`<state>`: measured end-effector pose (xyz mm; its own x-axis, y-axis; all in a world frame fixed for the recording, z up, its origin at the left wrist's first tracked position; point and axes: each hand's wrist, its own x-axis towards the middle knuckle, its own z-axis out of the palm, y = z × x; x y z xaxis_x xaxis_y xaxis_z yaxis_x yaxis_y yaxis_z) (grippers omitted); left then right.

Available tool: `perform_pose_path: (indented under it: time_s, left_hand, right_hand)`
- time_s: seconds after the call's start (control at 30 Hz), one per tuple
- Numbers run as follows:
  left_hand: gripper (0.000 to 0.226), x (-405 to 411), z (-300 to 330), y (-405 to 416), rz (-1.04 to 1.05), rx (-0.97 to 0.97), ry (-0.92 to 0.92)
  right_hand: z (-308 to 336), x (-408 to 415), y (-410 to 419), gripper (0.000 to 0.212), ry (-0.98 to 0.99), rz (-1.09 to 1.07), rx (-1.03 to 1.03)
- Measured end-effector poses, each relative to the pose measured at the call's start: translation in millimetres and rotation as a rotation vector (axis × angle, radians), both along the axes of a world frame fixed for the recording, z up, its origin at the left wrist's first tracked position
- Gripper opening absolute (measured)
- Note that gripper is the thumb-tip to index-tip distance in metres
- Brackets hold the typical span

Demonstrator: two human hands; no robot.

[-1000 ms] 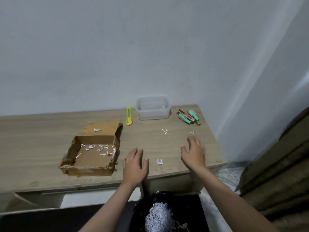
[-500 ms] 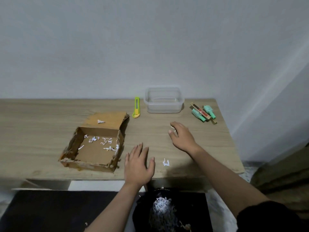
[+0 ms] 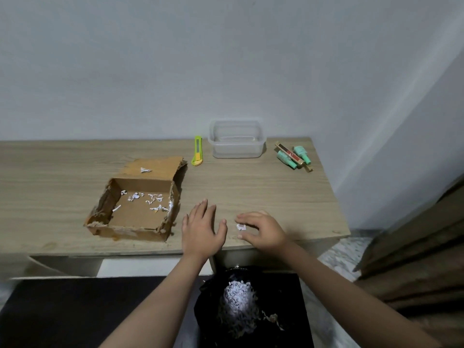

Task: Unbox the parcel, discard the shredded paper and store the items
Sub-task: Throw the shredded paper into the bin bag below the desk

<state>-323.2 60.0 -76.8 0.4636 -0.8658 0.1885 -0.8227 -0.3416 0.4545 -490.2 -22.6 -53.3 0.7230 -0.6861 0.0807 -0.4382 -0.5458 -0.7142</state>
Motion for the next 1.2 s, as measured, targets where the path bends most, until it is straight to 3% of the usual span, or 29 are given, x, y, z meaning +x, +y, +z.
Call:
perform_pose_path:
  time_s: [0.17, 0.37, 0.67, 0.83, 1.03, 1.2]
  left_hand:
    - [0.064, -2, 2, 1, -0.002, 0.004, -0.001]
    - [0.068, -1, 4, 3, -0.016, 0.038, 0.007]
    - [0.068, 1, 5, 6, -0.054, 0.077, 0.018]
    - [0.077, 2, 6, 11, -0.116, 0.118, -0.012]
    - [0.086, 11, 6, 26, -0.247, 0.192, -0.038]
    - [0.082, 21, 6, 41, -0.343, 0.21, -0.049]
  right_hand:
    - [1, 4, 17, 0.019, -0.002, -0.086, 0.027]
    - [6, 1, 25, 0.015, 0.036, -0.167, 0.02]
    - [17, -31, 40, 0.009, -0.156, -0.408, 0.378]
    - [-1, -40, 73, 0.008, -0.069, -0.444, 0.432]
    - [-30, -34, 108, 0.017, 0.163, -0.562, 0.411]
    - [-13, -19, 120, 0.018, 0.037, -0.745, 0.159]
